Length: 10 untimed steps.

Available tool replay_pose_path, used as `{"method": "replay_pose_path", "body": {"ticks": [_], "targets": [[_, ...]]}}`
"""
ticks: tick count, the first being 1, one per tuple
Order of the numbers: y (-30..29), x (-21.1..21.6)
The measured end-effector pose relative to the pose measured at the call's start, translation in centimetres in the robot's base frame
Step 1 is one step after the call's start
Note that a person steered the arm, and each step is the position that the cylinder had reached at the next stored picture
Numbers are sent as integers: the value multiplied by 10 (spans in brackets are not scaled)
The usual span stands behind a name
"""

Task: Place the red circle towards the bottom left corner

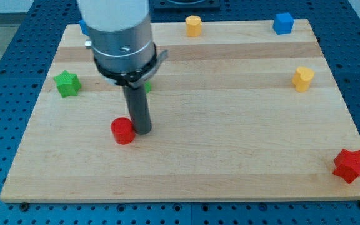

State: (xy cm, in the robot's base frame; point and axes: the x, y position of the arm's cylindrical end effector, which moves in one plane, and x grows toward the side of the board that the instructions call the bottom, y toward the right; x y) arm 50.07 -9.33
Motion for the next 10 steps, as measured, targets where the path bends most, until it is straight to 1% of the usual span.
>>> {"method": "replay_pose_path", "body": {"ticks": [2,3,5,7,10], "targets": [[-51,-9],[-65,-3],[-86,17],[-112,25],[-128,48]]}}
